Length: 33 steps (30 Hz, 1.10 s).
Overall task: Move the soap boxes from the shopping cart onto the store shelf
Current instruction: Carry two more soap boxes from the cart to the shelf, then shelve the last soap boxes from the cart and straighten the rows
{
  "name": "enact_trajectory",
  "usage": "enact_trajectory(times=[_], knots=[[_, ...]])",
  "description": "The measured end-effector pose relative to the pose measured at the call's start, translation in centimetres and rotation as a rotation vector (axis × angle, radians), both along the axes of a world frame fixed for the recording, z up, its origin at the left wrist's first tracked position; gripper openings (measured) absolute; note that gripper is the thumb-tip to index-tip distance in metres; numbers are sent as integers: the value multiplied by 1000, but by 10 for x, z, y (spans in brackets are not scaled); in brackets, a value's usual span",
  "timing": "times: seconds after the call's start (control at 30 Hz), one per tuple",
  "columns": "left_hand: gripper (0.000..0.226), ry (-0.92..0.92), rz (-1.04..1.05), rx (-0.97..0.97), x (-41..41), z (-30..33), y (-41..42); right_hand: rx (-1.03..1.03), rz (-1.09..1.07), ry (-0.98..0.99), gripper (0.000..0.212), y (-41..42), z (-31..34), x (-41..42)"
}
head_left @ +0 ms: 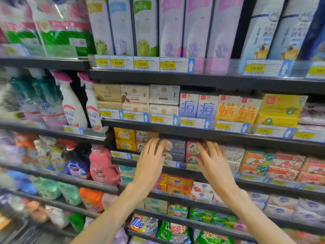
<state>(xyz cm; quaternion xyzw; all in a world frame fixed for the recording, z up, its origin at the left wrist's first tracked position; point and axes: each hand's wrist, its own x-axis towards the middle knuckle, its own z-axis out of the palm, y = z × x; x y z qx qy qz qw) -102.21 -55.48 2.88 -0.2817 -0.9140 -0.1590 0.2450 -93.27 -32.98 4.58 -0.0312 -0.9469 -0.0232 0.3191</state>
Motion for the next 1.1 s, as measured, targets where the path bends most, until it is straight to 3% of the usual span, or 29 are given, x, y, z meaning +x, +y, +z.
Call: enact_trajectory(times=[0.1, 0.4, 0.73, 1.1], knots=[[53, -27, 43, 11, 26, -15, -31, -17, 204, 6, 51, -22, -13, 2], [53, -105, 351, -62, 117, -52, -199, -9, 707, -271, 51, -170, -35, -19], [50, -133, 814, -55, 256, -70, -437, 130, 1130, -412, 55, -439, -44, -1], [50, -175, 1089, -48, 403, -88, -702, 209, 1374, -466, 60, -746, -54, 71]])
